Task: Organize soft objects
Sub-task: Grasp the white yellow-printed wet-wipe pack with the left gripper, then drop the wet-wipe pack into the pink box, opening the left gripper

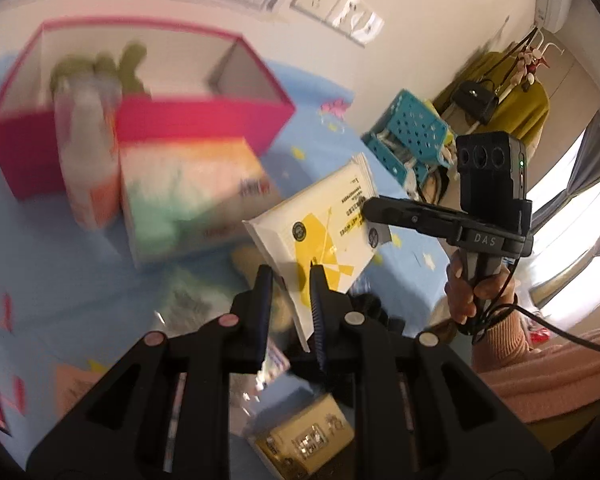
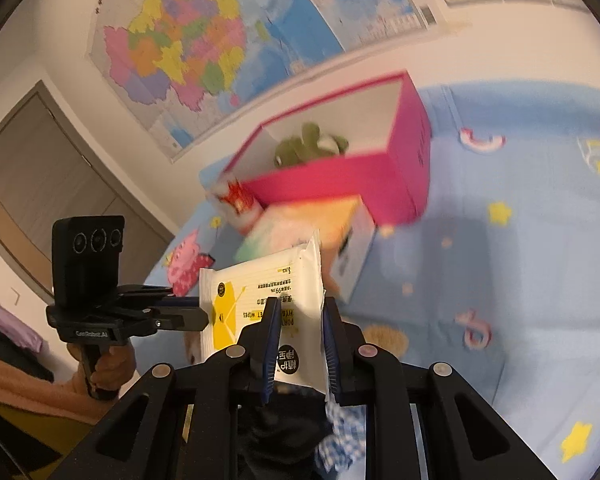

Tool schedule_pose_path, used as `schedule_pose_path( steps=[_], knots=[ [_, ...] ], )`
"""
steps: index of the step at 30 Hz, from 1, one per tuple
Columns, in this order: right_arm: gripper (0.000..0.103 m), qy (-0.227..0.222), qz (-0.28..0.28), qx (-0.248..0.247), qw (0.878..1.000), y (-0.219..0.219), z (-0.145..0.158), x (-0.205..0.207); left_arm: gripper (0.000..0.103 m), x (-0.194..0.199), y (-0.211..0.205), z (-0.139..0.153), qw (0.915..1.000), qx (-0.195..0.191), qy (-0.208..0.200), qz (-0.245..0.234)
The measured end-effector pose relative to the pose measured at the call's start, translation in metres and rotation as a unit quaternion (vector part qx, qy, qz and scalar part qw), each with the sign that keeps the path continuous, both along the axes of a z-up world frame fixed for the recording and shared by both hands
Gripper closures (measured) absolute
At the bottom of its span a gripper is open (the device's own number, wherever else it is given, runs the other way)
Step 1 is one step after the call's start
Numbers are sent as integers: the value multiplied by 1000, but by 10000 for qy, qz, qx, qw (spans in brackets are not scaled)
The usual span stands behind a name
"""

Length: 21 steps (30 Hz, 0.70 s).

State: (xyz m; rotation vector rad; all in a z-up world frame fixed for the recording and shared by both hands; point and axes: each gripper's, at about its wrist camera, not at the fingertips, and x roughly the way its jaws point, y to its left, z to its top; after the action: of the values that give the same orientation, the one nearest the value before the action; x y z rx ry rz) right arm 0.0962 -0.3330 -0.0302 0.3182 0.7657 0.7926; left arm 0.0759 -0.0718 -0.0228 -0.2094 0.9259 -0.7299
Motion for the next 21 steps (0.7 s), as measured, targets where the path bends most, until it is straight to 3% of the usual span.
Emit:
schedule_pose_path(
  steps=[9, 16, 21],
  knots=[
    [83, -551, -221, 87, 9982, 8, 46, 41, 83, 48, -2, 58, 9972, 310, -628, 268],
    [83, -564, -339, 166, 9977, 14, 62, 84, 83, 94, 2, 77, 9953, 465, -718, 445],
    [83, -416, -400, 47, 9983, 24, 59, 111, 83, 128, 4, 72, 9950, 617, -513, 590]
  ],
)
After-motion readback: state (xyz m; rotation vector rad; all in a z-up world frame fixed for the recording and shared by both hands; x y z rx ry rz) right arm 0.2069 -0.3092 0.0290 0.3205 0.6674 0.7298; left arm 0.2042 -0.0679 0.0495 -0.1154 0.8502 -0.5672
